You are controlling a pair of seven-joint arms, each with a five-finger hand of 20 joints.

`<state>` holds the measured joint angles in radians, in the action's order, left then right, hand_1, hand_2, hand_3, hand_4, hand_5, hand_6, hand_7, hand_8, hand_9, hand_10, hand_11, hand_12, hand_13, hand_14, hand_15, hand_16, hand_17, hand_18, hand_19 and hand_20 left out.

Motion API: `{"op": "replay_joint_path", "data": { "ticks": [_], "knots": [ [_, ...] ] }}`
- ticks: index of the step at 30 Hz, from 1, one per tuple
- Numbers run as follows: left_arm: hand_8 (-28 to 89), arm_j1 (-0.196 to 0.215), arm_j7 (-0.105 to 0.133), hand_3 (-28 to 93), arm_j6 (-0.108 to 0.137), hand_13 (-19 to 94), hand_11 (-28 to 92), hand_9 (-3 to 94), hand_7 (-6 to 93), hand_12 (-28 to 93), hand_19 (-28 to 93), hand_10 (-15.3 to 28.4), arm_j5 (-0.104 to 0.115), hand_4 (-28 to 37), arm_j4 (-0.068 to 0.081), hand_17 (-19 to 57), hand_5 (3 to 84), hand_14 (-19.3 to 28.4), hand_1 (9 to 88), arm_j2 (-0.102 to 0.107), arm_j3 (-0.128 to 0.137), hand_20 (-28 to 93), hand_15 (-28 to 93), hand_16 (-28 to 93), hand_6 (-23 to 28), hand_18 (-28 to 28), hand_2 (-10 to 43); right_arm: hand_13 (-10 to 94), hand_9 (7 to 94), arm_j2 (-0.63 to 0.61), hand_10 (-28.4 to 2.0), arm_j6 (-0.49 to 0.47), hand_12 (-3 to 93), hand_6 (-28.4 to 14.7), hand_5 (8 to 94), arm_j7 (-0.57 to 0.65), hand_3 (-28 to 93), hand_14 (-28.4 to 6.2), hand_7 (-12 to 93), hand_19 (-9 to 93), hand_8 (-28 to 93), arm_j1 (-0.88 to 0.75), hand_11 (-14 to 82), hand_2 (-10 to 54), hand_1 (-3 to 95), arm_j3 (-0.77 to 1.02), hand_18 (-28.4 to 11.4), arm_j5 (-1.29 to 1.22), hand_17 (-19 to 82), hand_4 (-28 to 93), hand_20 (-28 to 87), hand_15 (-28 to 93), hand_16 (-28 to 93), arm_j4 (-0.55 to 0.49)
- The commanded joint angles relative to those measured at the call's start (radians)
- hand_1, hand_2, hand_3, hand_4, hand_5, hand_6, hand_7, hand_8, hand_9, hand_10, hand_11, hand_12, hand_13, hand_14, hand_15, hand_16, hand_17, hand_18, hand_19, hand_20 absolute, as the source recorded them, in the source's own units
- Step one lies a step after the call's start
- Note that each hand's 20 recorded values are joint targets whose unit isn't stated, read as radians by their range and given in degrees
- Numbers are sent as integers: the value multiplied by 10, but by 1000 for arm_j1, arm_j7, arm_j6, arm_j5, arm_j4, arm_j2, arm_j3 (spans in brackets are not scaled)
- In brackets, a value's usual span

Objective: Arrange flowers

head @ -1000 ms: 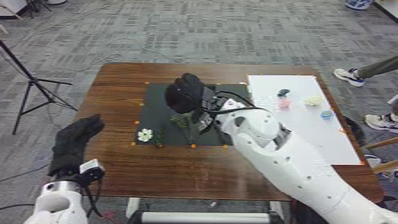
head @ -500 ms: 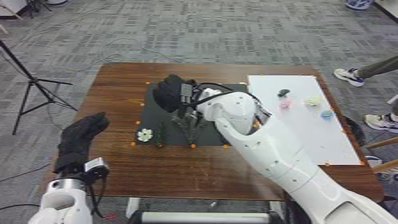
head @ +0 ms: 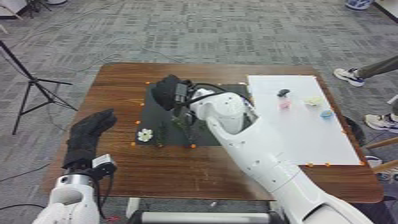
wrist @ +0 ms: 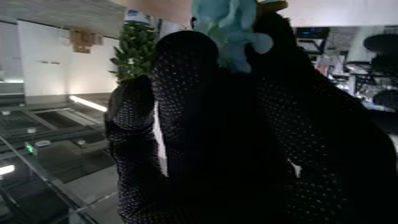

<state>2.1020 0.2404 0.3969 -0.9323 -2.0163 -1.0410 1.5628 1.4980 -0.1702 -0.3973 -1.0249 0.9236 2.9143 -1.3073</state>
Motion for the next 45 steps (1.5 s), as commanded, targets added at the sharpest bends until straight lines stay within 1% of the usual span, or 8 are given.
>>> {"op": "replay_joint_path", "data": {
  "ticks": [1,4,6,14,22,30,36,45],
  "knots": [
    [-81,-24,14,691,40,402,220,506,196,122,81,135,-17,-274,6,56,516,166,285,-5,-26,161,204,-25,25,103,153,763,850,77,-77,-46,277,44,765,-15,642,-66,272,749,-20,-50,29,-95,601,21,-211,12,361,-243,558,519,407,25],
    [-80,-38,44,693,105,401,222,504,198,123,81,133,-12,-273,10,56,516,166,286,-3,-48,161,204,-25,25,103,152,762,851,80,-77,-26,277,44,765,-17,642,-67,273,749,-21,-65,29,-95,600,27,-212,6,361,-244,558,523,402,28],
    [-80,-45,61,698,138,395,221,486,201,123,83,130,2,-272,11,56,504,163,285,-5,-59,162,202,-25,23,103,148,761,851,83,-76,3,277,44,764,-11,642,-68,274,749,-20,-74,29,-95,600,25,-212,-5,360,-245,558,525,399,34],
    [-85,-87,55,705,155,374,216,443,207,122,85,123,1,-273,27,55,474,154,284,-5,-76,161,191,-24,18,102,142,760,852,83,-75,91,274,45,766,32,643,-70,271,750,-23,-83,28,-95,598,5,-212,-17,360,-245,558,535,383,53],
    [-91,-111,28,706,141,371,215,430,213,122,86,121,-3,-273,39,55,458,152,283,-8,-77,160,192,-22,14,101,138,769,855,69,-66,249,253,52,773,126,639,-71,263,759,-36,-89,23,-95,596,-24,-217,-56,362,-245,561,550,374,86],
    [-91,-144,10,707,131,371,215,428,213,121,84,120,-10,-273,55,55,459,153,284,-17,-80,160,194,-22,15,100,136,770,855,79,-62,253,241,58,779,118,635,-71,256,764,-41,-114,20,-95,596,-8,-219,-7,363,-245,562,555,372,100],
    [-91,-176,-10,708,114,370,214,427,211,121,84,120,-16,-274,72,54,459,153,283,-20,-82,160,193,-23,16,101,133,773,848,79,-63,205,217,60,772,167,632,-72,248,767,-48,-118,14,-95,590,-23,-220,11,363,-244,561,558,371,87],
    [-90,-214,-33,708,98,367,214,424,211,121,83,119,-21,-273,97,53,458,153,282,-34,-79,160,191,-22,16,101,130,773,794,83,-69,183,171,47,733,182,629,-73,235,774,-54,-112,48,-73,578,-29,-223,13,364,-235,559,563,367,80]
  ]
}}
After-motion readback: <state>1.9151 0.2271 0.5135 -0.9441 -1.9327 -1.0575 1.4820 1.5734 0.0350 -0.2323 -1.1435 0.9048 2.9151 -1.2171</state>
